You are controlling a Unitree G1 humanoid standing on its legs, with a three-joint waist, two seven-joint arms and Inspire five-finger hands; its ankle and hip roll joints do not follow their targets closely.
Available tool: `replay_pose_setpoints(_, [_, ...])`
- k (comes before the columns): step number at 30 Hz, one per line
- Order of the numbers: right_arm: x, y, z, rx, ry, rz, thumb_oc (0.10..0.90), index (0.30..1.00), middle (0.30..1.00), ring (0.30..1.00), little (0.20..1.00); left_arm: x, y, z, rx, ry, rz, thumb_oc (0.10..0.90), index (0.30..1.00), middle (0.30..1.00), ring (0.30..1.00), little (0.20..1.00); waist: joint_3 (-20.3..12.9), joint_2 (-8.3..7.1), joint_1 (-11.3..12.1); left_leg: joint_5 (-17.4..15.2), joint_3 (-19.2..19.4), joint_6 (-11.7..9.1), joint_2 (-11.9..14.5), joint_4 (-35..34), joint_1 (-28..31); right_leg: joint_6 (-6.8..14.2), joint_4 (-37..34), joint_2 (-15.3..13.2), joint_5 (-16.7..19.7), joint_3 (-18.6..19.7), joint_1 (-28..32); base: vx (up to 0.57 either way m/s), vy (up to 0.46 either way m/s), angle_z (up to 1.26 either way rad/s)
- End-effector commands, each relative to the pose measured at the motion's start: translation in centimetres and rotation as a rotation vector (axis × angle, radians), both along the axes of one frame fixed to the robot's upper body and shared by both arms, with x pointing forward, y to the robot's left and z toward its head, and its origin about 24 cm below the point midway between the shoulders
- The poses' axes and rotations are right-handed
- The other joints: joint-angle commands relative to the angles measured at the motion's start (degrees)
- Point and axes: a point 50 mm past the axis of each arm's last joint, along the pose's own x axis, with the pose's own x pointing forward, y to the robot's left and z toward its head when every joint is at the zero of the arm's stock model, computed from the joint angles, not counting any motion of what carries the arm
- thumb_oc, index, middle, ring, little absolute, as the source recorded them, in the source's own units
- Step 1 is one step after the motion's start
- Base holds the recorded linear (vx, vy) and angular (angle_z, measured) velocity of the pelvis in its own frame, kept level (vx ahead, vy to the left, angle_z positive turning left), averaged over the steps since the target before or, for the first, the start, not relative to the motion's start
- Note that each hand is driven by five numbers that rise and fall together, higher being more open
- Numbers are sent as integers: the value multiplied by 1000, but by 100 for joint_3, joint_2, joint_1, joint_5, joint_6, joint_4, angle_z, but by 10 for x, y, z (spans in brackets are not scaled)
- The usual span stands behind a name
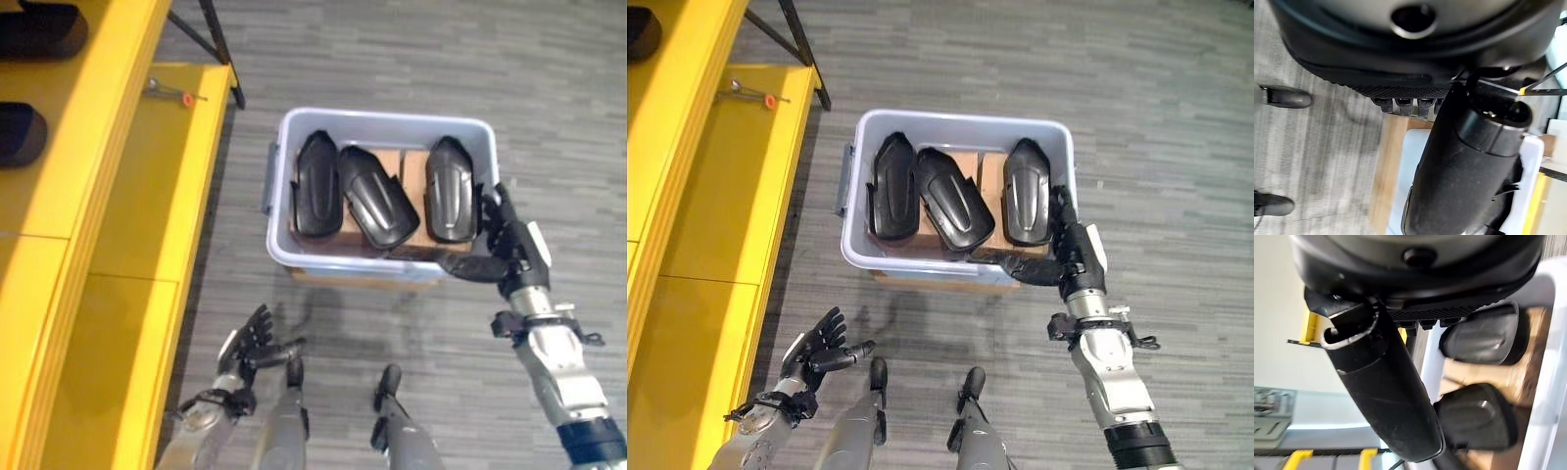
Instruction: Move parts from the plastic box to the shelf.
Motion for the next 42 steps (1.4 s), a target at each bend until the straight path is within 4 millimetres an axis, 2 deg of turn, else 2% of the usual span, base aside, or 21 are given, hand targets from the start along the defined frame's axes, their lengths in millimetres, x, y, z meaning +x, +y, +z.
replay_pose_setpoints(1, [3, -18, 62, -106, -259, -64, 900, 1000, 1000, 1000, 1000, 11, -7, 28, -9, -156, -60, 900, 1000, 1000, 1000, 1000, -317, 37, 61, -37, -40, 60, 94, 254, -219, 411, 838, -460, -802, -146, 65, -51, 11, -2])
replay_pose_setpoints(5, [10, -20, 72, -129, -274, -84, 900, 1000, 1000, 1000, 1000, 13, -10, 29, -14, -161, -76, 900, 1000, 1000, 1000, 1000, -211, 89, 57, -6, -2, 54, 88, 266, -320, 408, 849, -486, -758, -114, -60, -34, 13, -6])
replay_pose_setpoints(7, [22, -26, 90, -180, -294, -138, 900, 1000, 1000, 1000, 1000, 16, -16, 29, -17, -166, -93, 900, 1000, 1000, 1000, 1000, -107, 163, 82, 29, 36, 37, 87, 263, -437, 408, 867, -514, -715, -106, -220, -24, 18, -12])
replay_pose_setpoints(8, [23, -26, 91, -180, -295, -137, 900, 1000, 1000, 1000, 1000, 16, -16, 29, -17, -167, -92, 900, 1000, 1000, 1000, 1000, -104, 164, 77, 29, 37, 37, 88, 264, -439, 408, 869, -514, -715, -104, -223, -22, 0, -10])
replay_pose_setpoints(9, [29, -29, 106, -203, -322, -162, 900, 1000, 1000, 1000, 1000, 18, -19, 31, -18, -174, -105, 900, 1000, 1000, 1000, 1000, -45, 180, 100, 64, 50, 27, 84, 250, -506, 409, 861, -519, -678, -99, -294, -12, -10, -10])
replay_pose_setpoints(12, [37, -32, 128, -225, -362, -202, 900, 1000, 1000, 1000, 1000, 21, -23, 32, -26, -180, -117, 900, 1000, 1000, 1000, 1000, 12, 200, 136, 118, 40, 15, 94, 207, -577, 414, 837, -518, -639, -100, -366, -1, -5, -2])
replay_pose_setpoints(13, [37, -32, 129, -226, -364, -201, 900, 1000, 1000, 1000, 1000, 21, -23, 33, -27, -181, -115, 900, 1000, 1000, 1000, 1000, 16, 204, 129, 119, 40, 15, 94, 207, -579, 414, 838, -517, -638, -99, -369, 0, 0, 0])
replay_pose_setpoints(22, [55, -33, 185, -283, -433, -281, 900, 1000, 1000, 1000, 1000, 32, -35, 39, -37, -209, -139, 900, 1000, 1000, 1000, 1000, 249, 229, 222, 204, -17, -31, 142, 193, -829, 388, 900, -481, -641, -210, -567, 3, -18, 3])
replay_pose_setpoints(25, [57, -31, 194, -287, -453, -288, 900, 1000, 1000, 1000, 1000, 33, -35, 40, -38, -211, -137, 900, 1000, 1000, 1000, 1000, 289, 234, 244, 198, -37, -35, 156, 242, -903, 378, 926, -470, -646, -219, -621, 12, -20, 6])
replay_pose_setpoints(26, [57, -28, 206, -286, -482, -297, 900, 1000, 1000, 1000, 1000, 34, -36, 40, -36, -213, -133, 900, 1000, 1000, 1000, 1000, 313, 219, 267, 191, -57, -36, 163, 285, -988, 373, 941, -455, -652, -213, -684, 18, -12, 6])
replay_pose_setpoints(33, [56, -24, 221, -299, -530, -314, 900, 1000, 1000, 1000, 1000, 37, -36, 43, -33, -225, -130, 900, 1000, 1000, 1000, 1000, 330, 205, 300, 185, -105, -34, 171, 306, -1116, 366, 965, -452, -669, -272, -760, 11, -6, 2])
replay_pose_setpoints(38, [58, -17, 227, -313, -547, -312, 900, 1000, 1000, 1000, 1000, 38, -35, 45, -27, -233, -124, 900, 1000, 1000, 1000, 1000, 338, 168, 341, 168, -152, -21, 155, 348, -1228, 363, 975, -435, -670, -297, -825, 6, -2, 1])
replay_pose_setpoints(42, [63, -20, 227, -311, -523, -332, 900, 1000, 1000, 1000, 1000, 39, -37, 48, -29, -244, -125, 900, 1000, 1000, 1000, 1000, 374, 154, 383, 174, -212, -11, 139, 355, -1328, 363, 993, -433, -686, -328, -865, 31, -4, 5])
